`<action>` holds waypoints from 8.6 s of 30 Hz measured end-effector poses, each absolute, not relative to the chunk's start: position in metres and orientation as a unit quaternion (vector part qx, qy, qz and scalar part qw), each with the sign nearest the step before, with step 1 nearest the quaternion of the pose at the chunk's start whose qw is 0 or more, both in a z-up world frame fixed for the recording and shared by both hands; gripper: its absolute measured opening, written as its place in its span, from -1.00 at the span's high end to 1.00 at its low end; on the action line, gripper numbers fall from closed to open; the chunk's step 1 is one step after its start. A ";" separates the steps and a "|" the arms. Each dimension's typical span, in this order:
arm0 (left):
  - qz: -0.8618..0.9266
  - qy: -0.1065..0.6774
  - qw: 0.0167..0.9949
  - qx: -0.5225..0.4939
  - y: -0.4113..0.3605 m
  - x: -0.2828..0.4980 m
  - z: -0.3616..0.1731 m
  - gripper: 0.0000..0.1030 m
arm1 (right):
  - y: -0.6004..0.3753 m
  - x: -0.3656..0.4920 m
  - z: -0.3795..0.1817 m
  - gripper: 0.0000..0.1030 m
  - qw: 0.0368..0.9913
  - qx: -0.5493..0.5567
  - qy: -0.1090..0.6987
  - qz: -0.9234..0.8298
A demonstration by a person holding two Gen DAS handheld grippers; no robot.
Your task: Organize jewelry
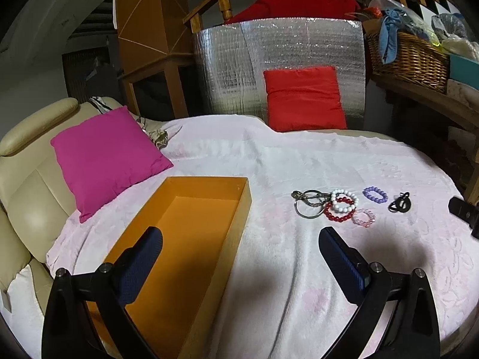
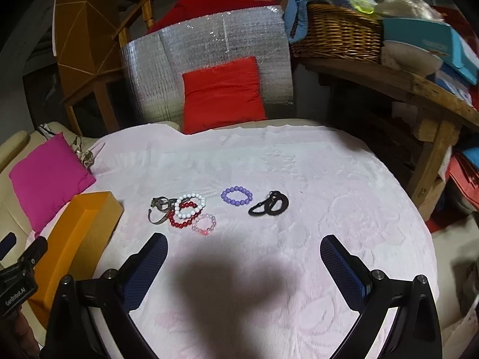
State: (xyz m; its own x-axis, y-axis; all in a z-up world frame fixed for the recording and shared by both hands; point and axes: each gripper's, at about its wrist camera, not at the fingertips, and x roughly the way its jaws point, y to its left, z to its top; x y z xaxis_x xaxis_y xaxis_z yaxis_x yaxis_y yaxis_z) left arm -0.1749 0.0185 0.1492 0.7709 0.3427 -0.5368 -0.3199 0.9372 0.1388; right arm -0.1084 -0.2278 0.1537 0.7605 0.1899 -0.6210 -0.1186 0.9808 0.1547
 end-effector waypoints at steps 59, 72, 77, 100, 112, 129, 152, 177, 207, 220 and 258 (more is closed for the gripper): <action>-0.033 0.387 0.920 -0.060 0.002 0.004 0.045 0.94 | -0.224 0.045 0.077 0.79 0.844 0.242 0.435 0.198; -0.034 0.259 0.961 -0.089 0.045 -0.114 0.142 0.96 | -0.138 0.007 0.133 0.79 0.839 0.233 0.386 0.306; 0.046 0.264 0.961 -0.070 0.090 -0.156 0.147 0.96 | -0.068 -0.011 0.145 0.79 0.814 0.222 0.387 0.373; 0.075 0.329 0.939 -0.065 0.092 -0.140 0.118 0.91 | -0.081 0.009 0.112 -0.05 0.803 0.277 0.422 0.317; 0.038 0.403 0.914 -0.038 0.008 -0.046 0.065 -0.09 | -0.248 0.030 0.101 -0.05 0.821 0.315 0.443 0.177; 0.026 0.440 0.897 -0.025 0.008 0.006 0.019 -0.35 | -0.306 0.076 0.035 -0.05 0.801 0.319 0.501 0.073; -0.007 0.399 0.916 -0.031 0.004 -0.028 0.051 -0.17 | -0.290 0.088 0.023 0.37 0.811 0.315 0.489 0.060; 0.037 0.368 0.929 -0.037 0.010 -0.061 0.084 -0.17 | -0.274 0.034 0.072 0.65 0.808 0.353 0.435 0.183; 0.226 0.283 0.931 -0.051 0.166 -0.231 0.139 -0.17 | -0.015 -0.075 0.130 0.65 0.822 0.150 0.447 0.319; 0.250 0.367 0.894 -0.064 0.218 -0.240 0.079 -0.18 | 0.099 -0.094 0.105 0.65 0.803 0.067 0.501 0.316; 0.178 0.254 0.948 0.073 0.040 -0.233 0.218 -0.37 | -0.221 -0.064 0.160 0.06 0.882 0.192 0.398 0.162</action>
